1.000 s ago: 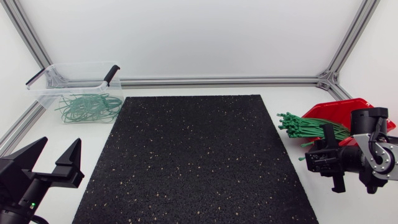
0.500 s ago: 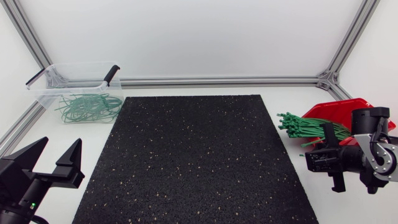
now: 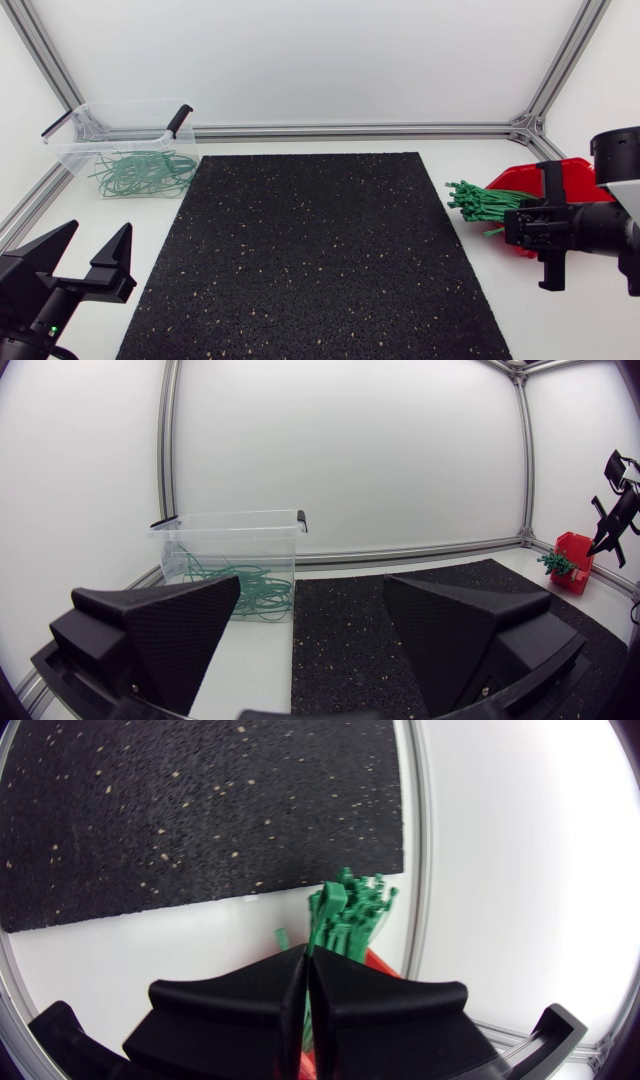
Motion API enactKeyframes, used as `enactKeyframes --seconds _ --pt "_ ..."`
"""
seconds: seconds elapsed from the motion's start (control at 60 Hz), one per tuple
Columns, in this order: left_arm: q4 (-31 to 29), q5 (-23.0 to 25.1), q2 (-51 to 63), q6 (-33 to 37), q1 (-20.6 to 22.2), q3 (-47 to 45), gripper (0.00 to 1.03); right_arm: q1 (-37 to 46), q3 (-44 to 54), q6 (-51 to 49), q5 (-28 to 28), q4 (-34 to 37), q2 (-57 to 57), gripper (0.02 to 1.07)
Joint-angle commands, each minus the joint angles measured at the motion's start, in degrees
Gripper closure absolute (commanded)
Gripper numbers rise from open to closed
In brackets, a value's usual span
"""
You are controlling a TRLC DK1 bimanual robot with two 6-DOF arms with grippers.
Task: Take a green cable tie from the red box, thread the tail through the head to close it, then place it in the transparent bin on the left.
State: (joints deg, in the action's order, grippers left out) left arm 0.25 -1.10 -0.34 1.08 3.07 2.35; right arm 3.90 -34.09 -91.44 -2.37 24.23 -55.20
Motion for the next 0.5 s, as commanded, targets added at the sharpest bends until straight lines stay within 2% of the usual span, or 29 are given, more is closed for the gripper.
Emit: enactKeyframes --seconds 0.0,0.167,0.233,0.35,0.483 --pt "-1.66 0.14 0.51 -0.47 -0.17 -2.17 0.04 -2.93 -2.39 4.95 2.02 1.08 2.38 1.01" --pt "-1.66 0.22 0.51 -0.47 -0.08 -2.17 0.04 -10.14 -3.79 11.28 8.17 0.82 5.45 1.01" --pt "-1.66 0.22 0.51 -0.47 -0.17 -2.17 0.04 -13.66 -5.29 14.97 10.37 3.19 5.89 1.01" --pt "-1.66 0.22 0.78 -0.47 -0.26 -2.17 0.04 -20.16 -6.17 18.67 13.01 1.61 10.02 1.01" --pt "-1.66 0.22 1.13 -0.47 -0.35 -2.17 0.04 -27.63 -8.45 23.32 18.28 4.69 11.08 1.01"
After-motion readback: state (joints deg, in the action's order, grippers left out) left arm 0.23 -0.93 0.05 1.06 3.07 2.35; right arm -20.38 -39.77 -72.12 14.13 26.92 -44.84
